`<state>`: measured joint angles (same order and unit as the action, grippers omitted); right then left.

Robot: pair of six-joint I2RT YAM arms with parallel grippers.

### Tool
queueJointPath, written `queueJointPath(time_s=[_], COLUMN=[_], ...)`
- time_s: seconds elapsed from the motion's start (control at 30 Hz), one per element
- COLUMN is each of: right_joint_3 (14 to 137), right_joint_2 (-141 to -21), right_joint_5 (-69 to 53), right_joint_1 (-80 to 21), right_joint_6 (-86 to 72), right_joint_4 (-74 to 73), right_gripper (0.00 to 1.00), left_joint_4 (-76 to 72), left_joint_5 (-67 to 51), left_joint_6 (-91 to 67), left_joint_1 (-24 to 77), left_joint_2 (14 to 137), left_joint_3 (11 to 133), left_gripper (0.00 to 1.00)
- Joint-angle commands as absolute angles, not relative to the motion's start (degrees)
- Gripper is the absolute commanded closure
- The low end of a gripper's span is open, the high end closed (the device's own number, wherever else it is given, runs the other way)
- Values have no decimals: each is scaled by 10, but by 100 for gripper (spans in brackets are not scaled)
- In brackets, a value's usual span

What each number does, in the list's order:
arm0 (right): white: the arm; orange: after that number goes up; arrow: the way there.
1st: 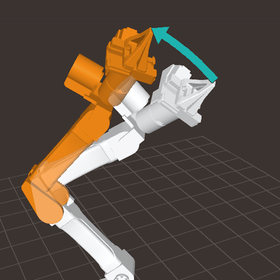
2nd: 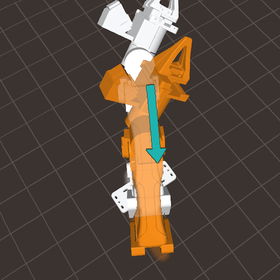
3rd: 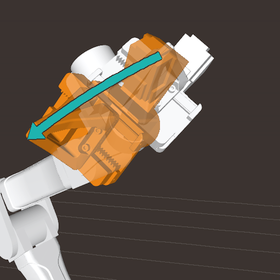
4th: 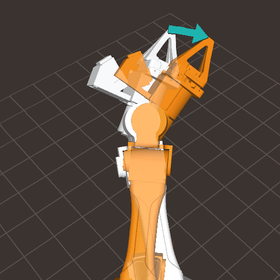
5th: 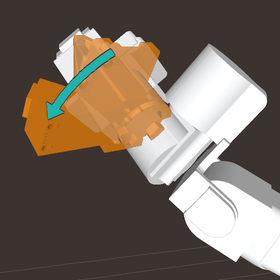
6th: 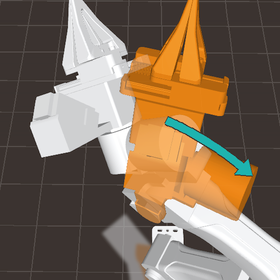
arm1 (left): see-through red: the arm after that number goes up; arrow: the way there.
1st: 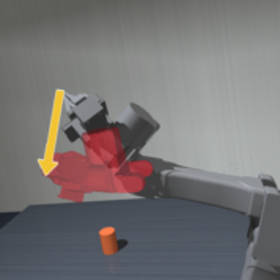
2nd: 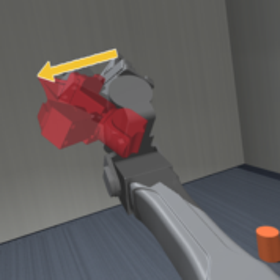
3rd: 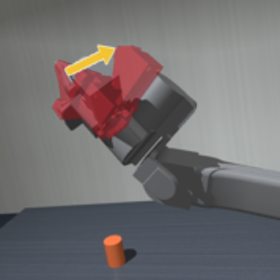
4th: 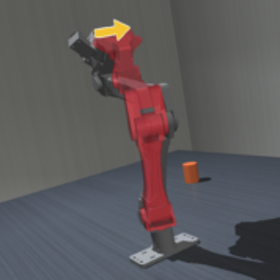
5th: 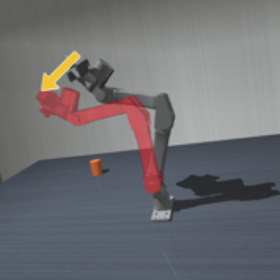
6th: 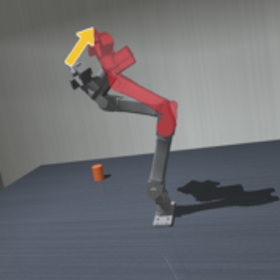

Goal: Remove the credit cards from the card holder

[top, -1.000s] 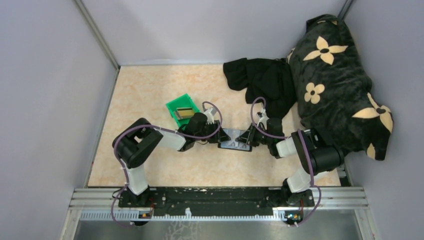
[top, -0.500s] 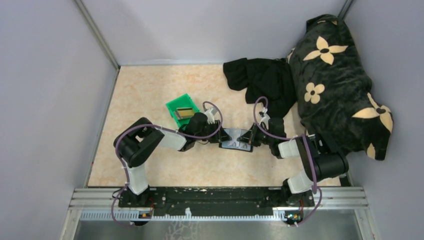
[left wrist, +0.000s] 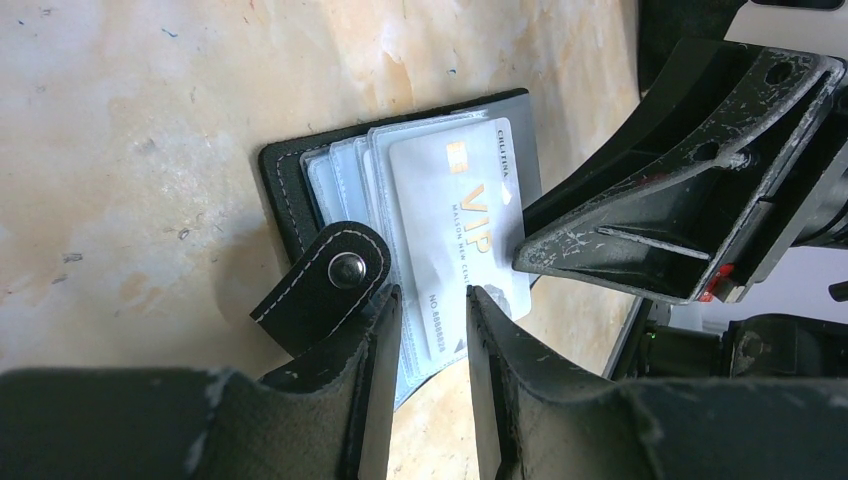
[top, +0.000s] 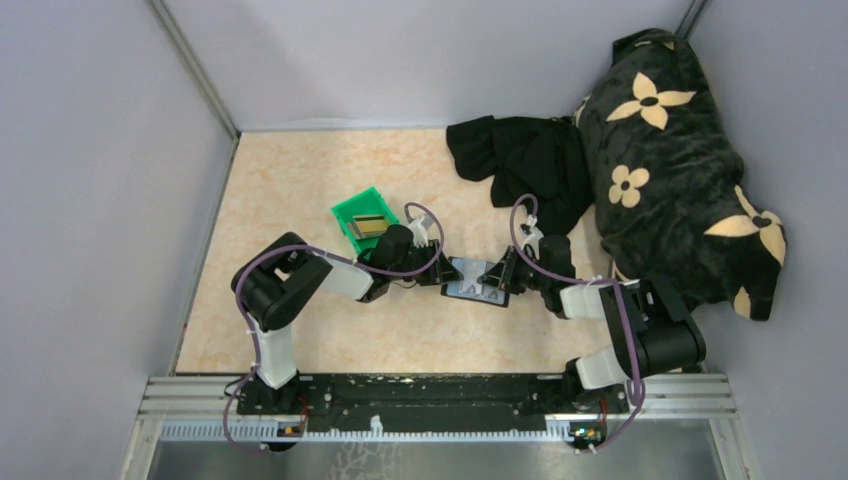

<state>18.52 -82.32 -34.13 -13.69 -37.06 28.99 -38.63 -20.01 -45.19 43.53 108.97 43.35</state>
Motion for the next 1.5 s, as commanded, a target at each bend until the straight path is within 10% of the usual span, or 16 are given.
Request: queueJointPath(time_s=[0.0, 0.37, 1.47], right_joint_3=[198, 200, 272], right_joint_2=[-811, -798, -568], right_joint_5=[-352, -349, -297], right_joint_1=[-132, -132, -99], right_joint_6=[-365, -363, -329], right_joint_4=[320, 308, 97], right_gripper=[84, 100, 100], left_joint_4=[-354, -357, -298], left_joint_5=[-195, -202, -147], left_joint_6=[-443, -444, -429], left_joint_1=[432, 431, 427], left_joint_2=[1111, 1123, 979], left_joint_3=[419, 424, 445], left_gripper=[62, 62, 45])
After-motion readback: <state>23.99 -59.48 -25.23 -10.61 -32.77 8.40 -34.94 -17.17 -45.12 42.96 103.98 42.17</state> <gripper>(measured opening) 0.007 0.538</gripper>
